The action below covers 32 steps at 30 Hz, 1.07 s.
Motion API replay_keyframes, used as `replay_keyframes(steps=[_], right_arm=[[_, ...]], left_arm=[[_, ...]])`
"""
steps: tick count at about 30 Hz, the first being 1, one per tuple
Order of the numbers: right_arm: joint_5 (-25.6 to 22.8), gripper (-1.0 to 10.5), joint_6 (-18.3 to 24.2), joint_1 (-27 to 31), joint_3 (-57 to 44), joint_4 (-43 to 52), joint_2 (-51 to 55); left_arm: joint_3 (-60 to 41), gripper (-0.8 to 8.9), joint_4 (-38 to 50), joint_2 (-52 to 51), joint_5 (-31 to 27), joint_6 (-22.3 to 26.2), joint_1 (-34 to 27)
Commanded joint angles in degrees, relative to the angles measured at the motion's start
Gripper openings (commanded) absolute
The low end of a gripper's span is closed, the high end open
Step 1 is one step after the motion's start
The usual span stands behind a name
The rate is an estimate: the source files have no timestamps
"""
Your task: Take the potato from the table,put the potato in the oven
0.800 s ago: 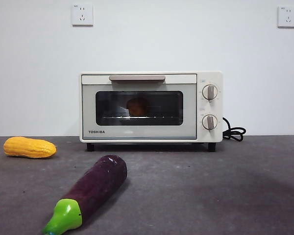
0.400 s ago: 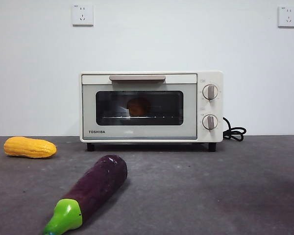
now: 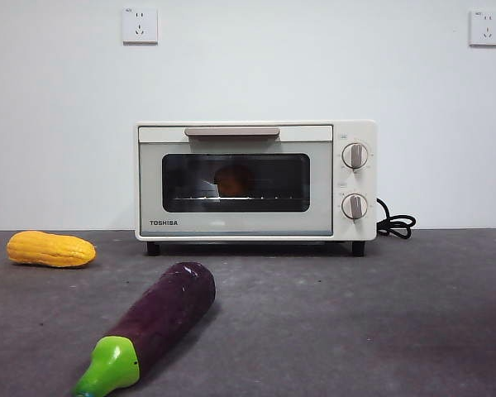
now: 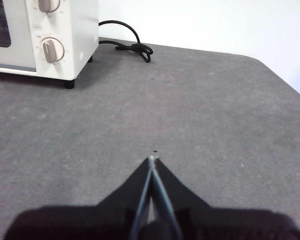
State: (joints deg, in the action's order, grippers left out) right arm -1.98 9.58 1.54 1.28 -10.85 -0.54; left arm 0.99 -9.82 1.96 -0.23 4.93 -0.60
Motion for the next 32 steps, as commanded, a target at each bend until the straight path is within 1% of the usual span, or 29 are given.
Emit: replay_keyframes(steps=[1, 32], right_arm=[[0.11, 0.0, -0.61, 0.04, -0.48, 0.13, 0.09], [0.04, 0.0, -0.59, 0.04, -0.48, 0.2, 0.04]], left_arm=[[-0.55, -0.04, 0.31, 0.26, 0.28, 0.61, -0.09], [-0.55, -0.04, 0.31, 1.2, 0.26, 0.61, -0.09]])
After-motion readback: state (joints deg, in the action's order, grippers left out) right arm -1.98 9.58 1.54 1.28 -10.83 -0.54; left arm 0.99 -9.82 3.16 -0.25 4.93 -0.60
